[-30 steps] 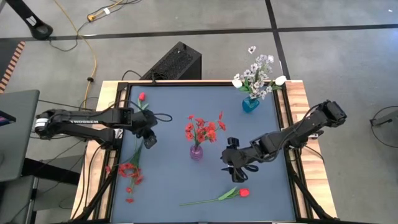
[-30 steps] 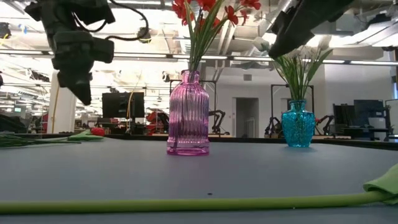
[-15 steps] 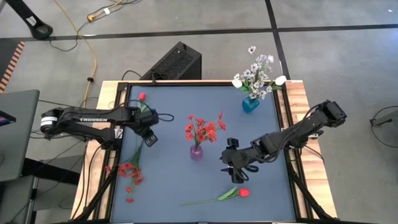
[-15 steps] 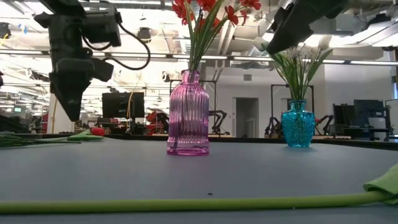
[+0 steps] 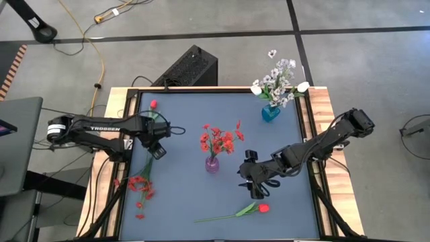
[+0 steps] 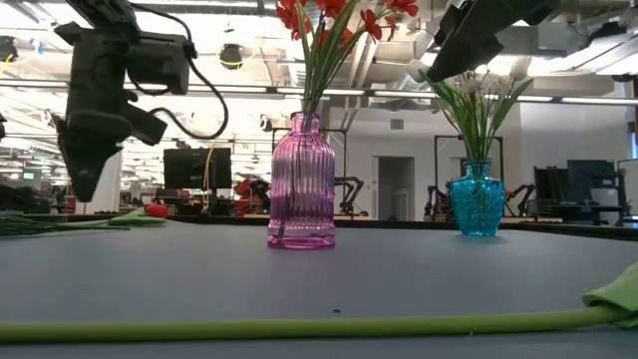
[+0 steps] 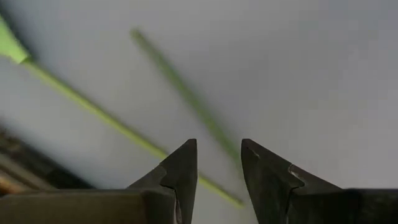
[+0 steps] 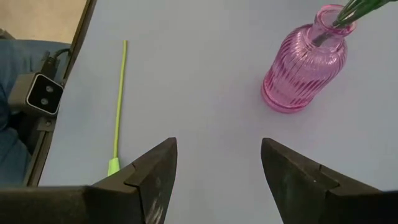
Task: Sort flowers into vase by color
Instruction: Put the red flowers into the purple vase
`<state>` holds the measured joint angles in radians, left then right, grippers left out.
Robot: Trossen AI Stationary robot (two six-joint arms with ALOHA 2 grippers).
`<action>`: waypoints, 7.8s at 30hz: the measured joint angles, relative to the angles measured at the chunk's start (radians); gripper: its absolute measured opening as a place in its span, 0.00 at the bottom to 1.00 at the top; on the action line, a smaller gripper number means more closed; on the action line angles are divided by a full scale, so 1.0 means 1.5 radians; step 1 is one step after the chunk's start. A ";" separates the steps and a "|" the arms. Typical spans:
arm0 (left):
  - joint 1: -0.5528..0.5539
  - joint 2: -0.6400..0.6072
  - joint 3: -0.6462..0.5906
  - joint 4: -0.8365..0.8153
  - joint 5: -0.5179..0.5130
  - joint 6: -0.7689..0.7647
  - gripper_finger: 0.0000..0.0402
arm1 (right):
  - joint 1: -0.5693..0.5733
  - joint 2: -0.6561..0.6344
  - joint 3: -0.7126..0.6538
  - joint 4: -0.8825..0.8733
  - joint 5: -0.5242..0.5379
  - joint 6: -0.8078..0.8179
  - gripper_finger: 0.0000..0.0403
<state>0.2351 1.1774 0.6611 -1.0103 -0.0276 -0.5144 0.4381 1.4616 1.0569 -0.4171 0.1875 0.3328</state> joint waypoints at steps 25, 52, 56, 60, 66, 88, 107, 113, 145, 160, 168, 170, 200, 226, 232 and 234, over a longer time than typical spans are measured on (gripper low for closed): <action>-0.149 -0.002 -0.133 0.115 0.013 -0.146 0.41 | -0.006 0.000 0.000 0.005 0.001 -0.031 0.65; -0.169 0.001 -0.008 0.303 -0.014 0.035 0.01 | -0.019 0.000 0.000 0.036 0.001 -0.054 0.65; -0.138 0.001 0.050 0.299 -0.037 0.058 0.01 | -0.019 0.000 0.000 0.052 0.001 -0.120 0.65; -0.112 0.001 0.092 0.302 0.041 0.077 0.01 | -0.018 0.000 0.000 0.084 0.001 -0.225 0.65; -0.114 0.001 0.104 0.243 0.190 0.091 0.01 | 0.004 0.000 0.000 0.091 0.004 -0.331 0.65; -0.347 0.001 0.104 0.582 0.229 0.009 0.00 | 0.072 0.001 0.000 0.327 0.000 -0.672 0.65; -0.374 0.001 0.104 0.637 0.089 -0.172 0.00 | 0.082 0.277 0.209 0.473 0.391 -1.152 0.65; -0.374 0.001 0.104 0.620 0.085 -0.167 0.00 | 0.057 0.328 0.249 0.471 0.447 -1.229 0.62; -0.380 -0.004 0.104 0.590 0.095 0.156 0.20 | 0.039 0.335 0.255 0.326 0.403 -1.115 0.09; -0.374 -0.163 0.105 0.552 0.013 0.356 0.38 | 0.015 0.201 0.253 0.103 0.113 -0.717 0.09; -0.374 -0.139 0.102 0.563 -0.042 0.460 0.35 | -0.048 0.138 0.252 0.144 -0.129 -0.516 0.09; -0.374 -0.120 0.102 0.583 -0.031 0.472 0.34 | -0.058 0.142 0.252 0.177 -0.179 -0.507 0.09; -0.462 0.051 0.102 0.915 -0.164 0.523 0.19 | -0.057 0.090 -0.236 1.099 -0.019 -0.314 0.09; -0.391 0.077 0.102 1.081 -0.151 0.511 0.48 | -0.097 0.118 -0.152 1.015 -0.002 -0.313 0.09; -0.382 0.077 0.102 1.117 -0.126 0.522 0.47 | -0.107 0.118 -0.152 1.014 -0.002 -0.309 0.09; -0.379 0.076 0.102 1.126 -0.129 0.522 0.47 | -0.110 0.118 -0.152 1.014 -0.002 -0.309 0.09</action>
<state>-0.3333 1.2921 0.8139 0.6791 -0.2207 0.2680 0.2734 1.6382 0.8295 1.1042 0.1844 -0.1307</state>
